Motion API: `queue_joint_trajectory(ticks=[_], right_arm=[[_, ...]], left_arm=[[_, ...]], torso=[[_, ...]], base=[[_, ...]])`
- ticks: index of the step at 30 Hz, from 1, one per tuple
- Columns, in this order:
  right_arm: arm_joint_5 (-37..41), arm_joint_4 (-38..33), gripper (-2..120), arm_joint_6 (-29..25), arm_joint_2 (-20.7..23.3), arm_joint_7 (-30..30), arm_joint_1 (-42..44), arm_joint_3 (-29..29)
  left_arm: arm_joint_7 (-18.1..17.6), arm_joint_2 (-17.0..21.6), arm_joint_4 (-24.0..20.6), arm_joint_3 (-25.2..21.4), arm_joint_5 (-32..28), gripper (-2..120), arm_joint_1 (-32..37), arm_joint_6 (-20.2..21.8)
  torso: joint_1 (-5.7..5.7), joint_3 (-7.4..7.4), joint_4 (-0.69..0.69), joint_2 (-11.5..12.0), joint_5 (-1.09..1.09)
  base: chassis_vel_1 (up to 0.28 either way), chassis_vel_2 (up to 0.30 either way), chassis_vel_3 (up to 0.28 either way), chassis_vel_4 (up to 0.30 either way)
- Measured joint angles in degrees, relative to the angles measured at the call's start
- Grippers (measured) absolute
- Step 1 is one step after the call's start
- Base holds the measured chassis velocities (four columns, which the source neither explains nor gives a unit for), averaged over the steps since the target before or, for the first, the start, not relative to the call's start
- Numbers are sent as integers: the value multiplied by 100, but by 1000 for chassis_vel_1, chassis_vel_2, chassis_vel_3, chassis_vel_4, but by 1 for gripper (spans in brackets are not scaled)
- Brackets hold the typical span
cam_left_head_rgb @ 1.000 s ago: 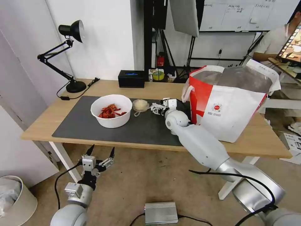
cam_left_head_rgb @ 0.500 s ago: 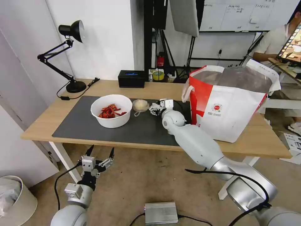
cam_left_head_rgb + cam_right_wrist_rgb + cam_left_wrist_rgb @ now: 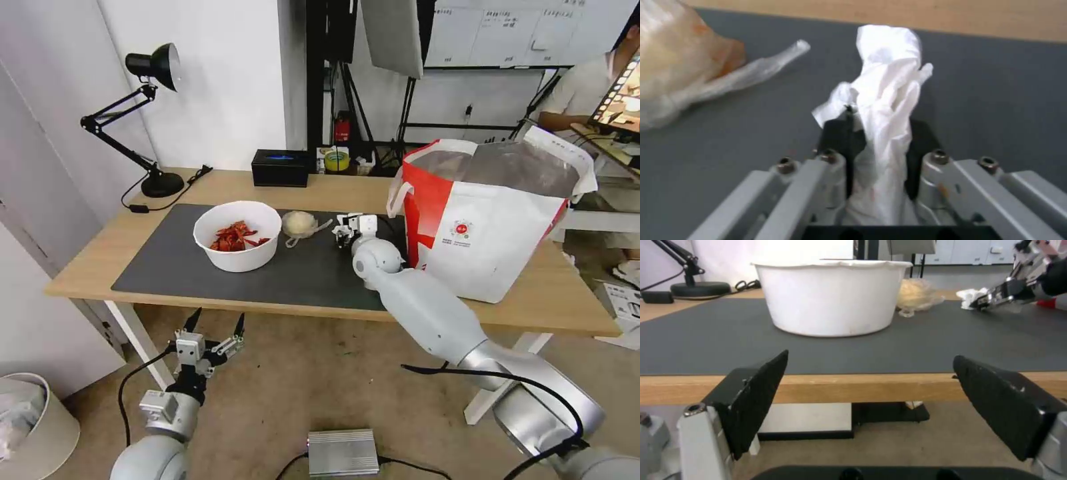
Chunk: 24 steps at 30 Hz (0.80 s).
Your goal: Pick up the trash from the table and place it into the takeout bag.
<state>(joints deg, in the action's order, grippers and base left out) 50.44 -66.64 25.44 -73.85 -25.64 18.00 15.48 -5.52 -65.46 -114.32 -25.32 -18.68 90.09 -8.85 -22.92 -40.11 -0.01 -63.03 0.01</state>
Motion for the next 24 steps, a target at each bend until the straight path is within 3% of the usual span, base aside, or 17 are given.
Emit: queue_joint_trajectory(ticks=[5, 6, 9, 17, 24], right_arm=[[254, -1056, 1, -22, 500, -25, 248, -33], [254, -1056, 1, -22, 500, -25, 248, -33], [445, -2020, 0, -22, 958, -107, 579, -79], [545, -3652, 0, -16, 1807, -215, 1371, -458], [643, -5070, 0, -51, 2718, -237, 1880, -1544]], left_arm=[[-5, 5, -16, 21, 5, 100, -9, -1], [-5, 5, -16, 21, 5, 100, -9, -1], [-11, 12, -40, 20, 6, 100, 4, -1], [-12, -4, -84, 37, 12, 100, 42, -1], [-16, -22, -105, 151, 77, 100, 37, 1]], torso=[[0, 1, 0, -1, 0], [0, 1, 0, -1, 0], [0, 1, 1, 0, 0], [1, 1, -1, 0, 1], [1, 1, 0, 0, 0]], base=[[0, 0, 0, 0], [0, 0, 0, 0], [0, 0, 0, 0], [0, 0, 0, 0], [0, 0, 0, 0]])
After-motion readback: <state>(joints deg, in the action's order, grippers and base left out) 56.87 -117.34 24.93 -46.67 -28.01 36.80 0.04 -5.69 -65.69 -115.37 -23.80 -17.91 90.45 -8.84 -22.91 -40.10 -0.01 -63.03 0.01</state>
